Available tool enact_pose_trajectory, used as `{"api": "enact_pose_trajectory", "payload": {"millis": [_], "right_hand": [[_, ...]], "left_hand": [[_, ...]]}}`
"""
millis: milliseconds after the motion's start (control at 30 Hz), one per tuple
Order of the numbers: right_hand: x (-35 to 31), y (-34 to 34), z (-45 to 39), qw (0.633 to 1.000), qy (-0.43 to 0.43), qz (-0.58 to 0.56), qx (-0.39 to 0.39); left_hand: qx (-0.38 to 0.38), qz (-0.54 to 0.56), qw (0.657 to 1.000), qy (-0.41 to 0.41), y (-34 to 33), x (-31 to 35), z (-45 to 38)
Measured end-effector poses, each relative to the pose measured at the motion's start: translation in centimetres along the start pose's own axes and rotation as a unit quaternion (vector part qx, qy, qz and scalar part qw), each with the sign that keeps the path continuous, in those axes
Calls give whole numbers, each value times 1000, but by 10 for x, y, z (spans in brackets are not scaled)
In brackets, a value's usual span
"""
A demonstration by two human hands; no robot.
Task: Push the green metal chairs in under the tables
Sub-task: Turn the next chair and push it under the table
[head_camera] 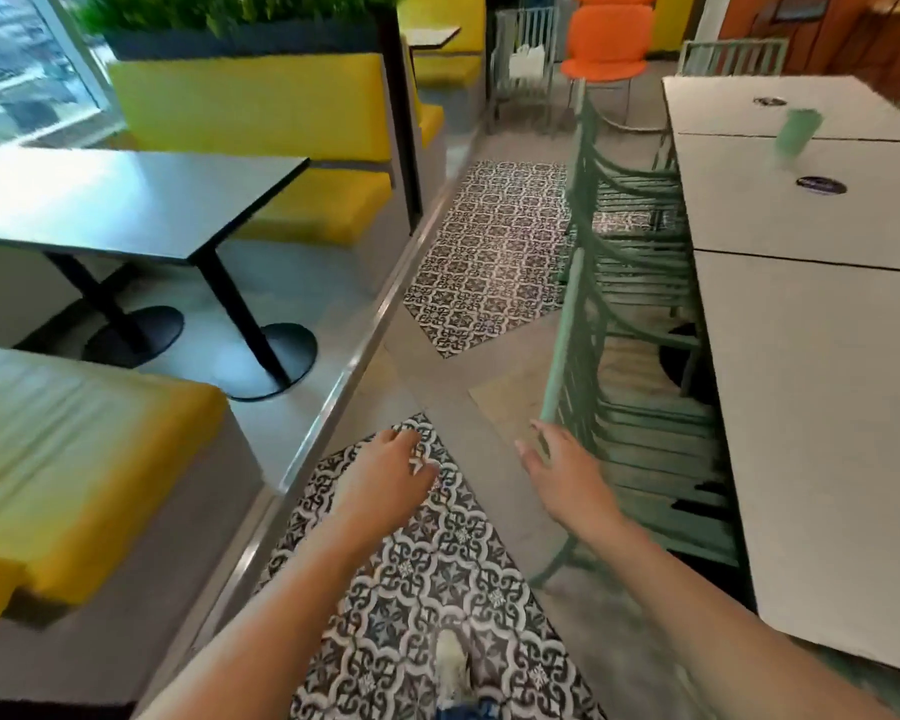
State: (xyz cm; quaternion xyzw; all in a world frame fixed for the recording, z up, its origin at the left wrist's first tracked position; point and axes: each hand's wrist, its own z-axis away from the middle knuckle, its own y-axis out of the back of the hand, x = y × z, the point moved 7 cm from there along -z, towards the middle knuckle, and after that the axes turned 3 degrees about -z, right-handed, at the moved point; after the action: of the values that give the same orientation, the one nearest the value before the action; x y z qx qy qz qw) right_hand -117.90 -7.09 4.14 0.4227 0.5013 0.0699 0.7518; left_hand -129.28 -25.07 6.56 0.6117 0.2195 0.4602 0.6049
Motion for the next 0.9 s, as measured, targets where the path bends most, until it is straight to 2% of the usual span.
{"api": "enact_pose_trajectory", "payload": {"millis": [100, 200, 367, 533, 667, 800, 867, 900], "right_hand": [[-26, -12, -101, 985, -64, -161, 20], [-50, -15, -174, 960, -106, -257, 37], [-74, -13, -304, 948, -145, -274, 77], [-74, -35, -454, 920, -195, -318, 118], [-79, -37, -571, 858, -263, -411, 159], [-57, -22, -669, 815, -317, -441, 205], [-37, -18, -715, 796, -315, -468, 218], [-32, -13, -733, 776, -321, -490, 234]], "left_hand": [[5, 90, 996, 11, 26, -17, -100], [-20, 199, 979, 45, 52, -29, -186], [-42, 247, 967, 46, 88, -34, -333], [-75, 280, 957, 22, 91, -38, -494], [-120, 338, 933, 22, 95, -28, -630], [-147, 325, 934, 5, 111, 9, -738], [-179, 318, 931, -6, 113, 34, -789], [-188, 326, 926, -11, 113, 48, -814]]}}
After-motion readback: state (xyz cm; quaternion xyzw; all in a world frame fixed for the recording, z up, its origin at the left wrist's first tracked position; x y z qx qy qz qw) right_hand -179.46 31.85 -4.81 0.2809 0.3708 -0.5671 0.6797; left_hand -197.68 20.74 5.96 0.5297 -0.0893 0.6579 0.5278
